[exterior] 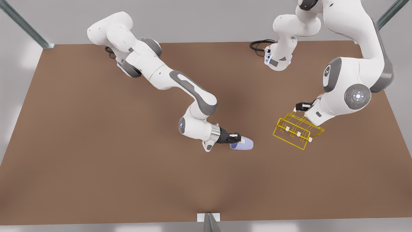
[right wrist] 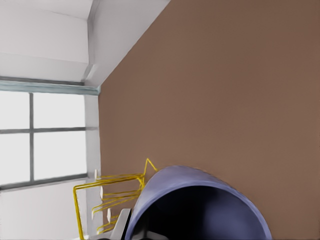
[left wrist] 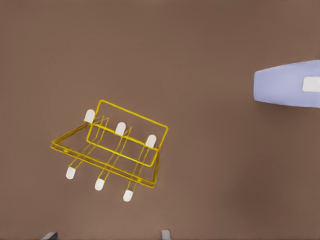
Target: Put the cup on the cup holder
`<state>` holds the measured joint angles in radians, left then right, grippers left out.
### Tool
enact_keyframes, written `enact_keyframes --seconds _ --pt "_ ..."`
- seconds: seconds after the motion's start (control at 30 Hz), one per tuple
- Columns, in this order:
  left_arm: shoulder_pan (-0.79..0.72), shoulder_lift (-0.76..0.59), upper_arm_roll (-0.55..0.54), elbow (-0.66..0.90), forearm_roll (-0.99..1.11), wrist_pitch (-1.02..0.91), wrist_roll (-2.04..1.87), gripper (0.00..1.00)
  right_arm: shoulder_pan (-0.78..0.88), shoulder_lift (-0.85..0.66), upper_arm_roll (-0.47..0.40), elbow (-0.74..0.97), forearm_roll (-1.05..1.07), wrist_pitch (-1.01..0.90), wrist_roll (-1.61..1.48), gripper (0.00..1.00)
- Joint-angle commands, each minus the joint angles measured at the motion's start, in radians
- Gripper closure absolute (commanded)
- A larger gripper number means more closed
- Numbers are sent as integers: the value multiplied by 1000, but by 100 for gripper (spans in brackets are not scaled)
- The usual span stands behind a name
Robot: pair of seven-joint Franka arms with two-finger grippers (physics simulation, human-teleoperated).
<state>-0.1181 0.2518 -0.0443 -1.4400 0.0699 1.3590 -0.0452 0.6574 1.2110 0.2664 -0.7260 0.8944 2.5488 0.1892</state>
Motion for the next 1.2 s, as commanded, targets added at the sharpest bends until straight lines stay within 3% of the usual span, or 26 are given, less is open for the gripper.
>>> enact_keyframes --seconds 0.0,0.13,0.27,0.33,0.4,0.6,0.63,0.67,0.77,0.8,0.9,1.0,1.07,1.17 --pt "-8 7 0 0 5 0 -50 0 4 2 30 -4 14 -25 288 79" --pt "-20 32 0 7 8 6 -153 0 -21 -21 143 -102 -5 -42 322 79" --pt "-48 34 -2 6 -5 8 -278 0 -27 -13 163 -170 -144 -51 375 79" --pt "-109 118 -34 72 -1 5 -582 0 -38 -7 163 -193 -175 -48 377 79" --pt "-144 139 -32 79 5 6 -633 0 -64 -4 201 -214 -219 -42 377 79" --pt "-163 146 -34 78 4 6 -682 0 -102 1 205 -257 -292 -41 377 74" --pt "-163 146 -34 79 4 6 -683 0 -108 -2 206 -267 -293 -41 377 59" --pt "-163 142 -34 79 2 6 -683 0 -130 -11 221 -285 -344 -41 377 15" --pt "-163 141 -34 78 2 8 -683 0 -243 -125 260 -463 -457 -50 268 0" --pt "-163 142 -34 76 4 8 -683 0 -268 -165 258 -503 -457 -56 201 0" --pt "-193 153 -48 75 -4 8 -801 0 -291 -264 157 -503 -457 -266 6 0" --pt "-302 271 -49 101 -22 127 -1385 0 -364 -419 5 -503 -457 -481 -263 0" --pt "-339 340 -49 84 -33 362 -1901 0 -404 -570 -147 -520 -581 -532 -665 0" --pt "-334 311 -49 -82 -45 756 -2372 0 -528 -890 -164 -608 -884 -625 -459 0"
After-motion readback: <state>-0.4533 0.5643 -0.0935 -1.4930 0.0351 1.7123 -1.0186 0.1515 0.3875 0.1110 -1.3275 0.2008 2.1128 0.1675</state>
